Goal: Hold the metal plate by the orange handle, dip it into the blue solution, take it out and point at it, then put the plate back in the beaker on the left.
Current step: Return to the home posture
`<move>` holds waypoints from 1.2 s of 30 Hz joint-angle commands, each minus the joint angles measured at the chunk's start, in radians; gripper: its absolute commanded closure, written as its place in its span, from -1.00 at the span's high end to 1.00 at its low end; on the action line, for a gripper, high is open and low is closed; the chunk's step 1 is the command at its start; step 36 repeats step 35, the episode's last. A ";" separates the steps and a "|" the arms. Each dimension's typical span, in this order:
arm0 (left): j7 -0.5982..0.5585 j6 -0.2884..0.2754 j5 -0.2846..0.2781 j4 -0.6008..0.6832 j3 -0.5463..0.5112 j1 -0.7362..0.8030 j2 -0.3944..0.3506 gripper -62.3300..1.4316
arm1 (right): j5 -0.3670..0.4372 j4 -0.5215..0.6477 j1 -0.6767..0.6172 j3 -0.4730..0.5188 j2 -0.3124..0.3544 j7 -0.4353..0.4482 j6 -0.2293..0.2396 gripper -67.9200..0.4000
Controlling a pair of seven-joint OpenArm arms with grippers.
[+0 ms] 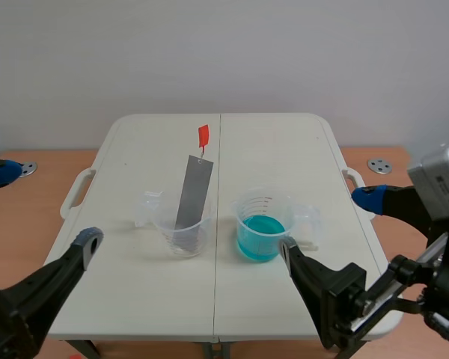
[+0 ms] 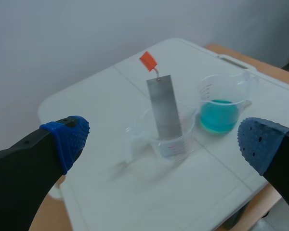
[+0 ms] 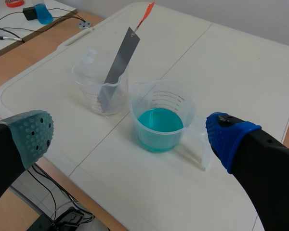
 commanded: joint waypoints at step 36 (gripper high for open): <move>0.168 -0.001 0.001 0.008 0.096 -0.040 0.027 1.00 | 0.002 0.057 -0.073 0.022 0.013 0.031 -0.041 0.95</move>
